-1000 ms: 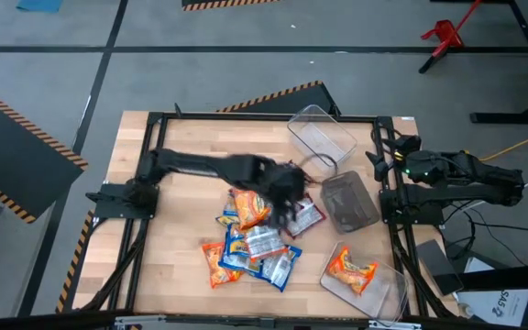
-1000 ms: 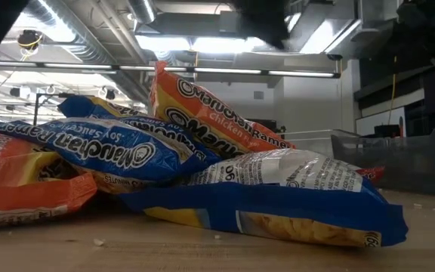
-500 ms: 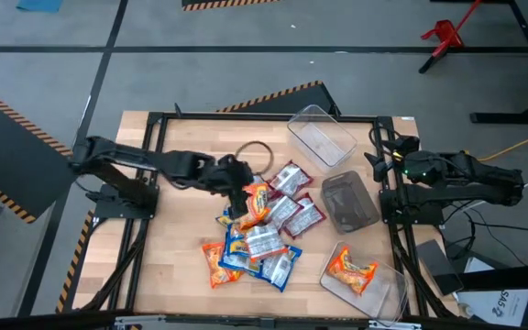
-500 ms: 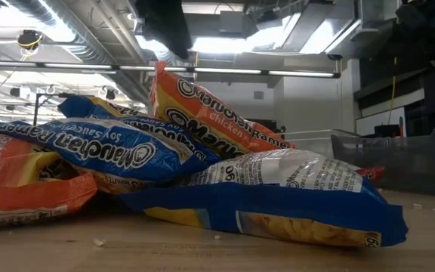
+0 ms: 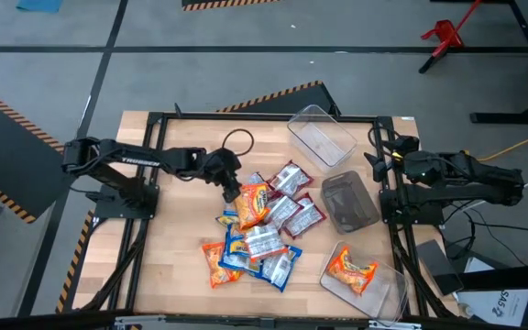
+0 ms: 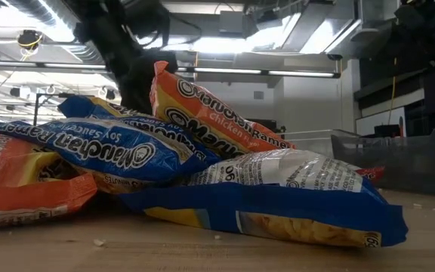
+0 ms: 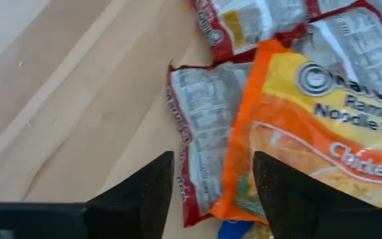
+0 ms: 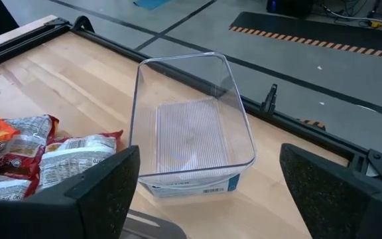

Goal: Sort Maruchan noodles
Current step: Put the orange bag into the bottom transparent bin

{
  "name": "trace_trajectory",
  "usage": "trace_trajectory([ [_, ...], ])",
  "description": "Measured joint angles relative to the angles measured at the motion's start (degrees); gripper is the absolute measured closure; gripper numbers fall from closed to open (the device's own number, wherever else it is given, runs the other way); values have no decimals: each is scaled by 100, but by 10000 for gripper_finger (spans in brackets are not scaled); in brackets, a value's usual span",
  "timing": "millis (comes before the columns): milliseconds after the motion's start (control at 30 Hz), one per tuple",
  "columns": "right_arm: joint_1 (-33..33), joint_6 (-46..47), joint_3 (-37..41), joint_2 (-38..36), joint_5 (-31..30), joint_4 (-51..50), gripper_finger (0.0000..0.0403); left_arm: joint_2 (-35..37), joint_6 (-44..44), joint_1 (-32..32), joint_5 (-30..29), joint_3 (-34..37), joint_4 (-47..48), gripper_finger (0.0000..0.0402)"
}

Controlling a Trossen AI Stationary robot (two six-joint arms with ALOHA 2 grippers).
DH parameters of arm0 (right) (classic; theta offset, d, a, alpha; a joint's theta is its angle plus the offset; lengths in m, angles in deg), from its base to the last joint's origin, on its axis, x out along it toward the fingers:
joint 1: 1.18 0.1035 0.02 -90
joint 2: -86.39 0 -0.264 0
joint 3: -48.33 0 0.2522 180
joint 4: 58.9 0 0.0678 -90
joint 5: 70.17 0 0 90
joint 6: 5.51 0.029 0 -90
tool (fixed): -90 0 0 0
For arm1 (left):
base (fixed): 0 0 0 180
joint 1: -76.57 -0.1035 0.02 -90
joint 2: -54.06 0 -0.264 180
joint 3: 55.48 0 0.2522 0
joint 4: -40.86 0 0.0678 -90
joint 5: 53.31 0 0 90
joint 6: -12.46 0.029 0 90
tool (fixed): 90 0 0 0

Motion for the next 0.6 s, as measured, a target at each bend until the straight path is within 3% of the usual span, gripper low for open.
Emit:
trace_trajectory([
  [267, 0, -8, 0, -2, -3, 0, 52, 4, -328, -237, 545, 28, -49, 147],
  [600, 0, -10, 2, -2, -9, 0, 52, -434, -687, -32, 914, 369, -521, 143],
])
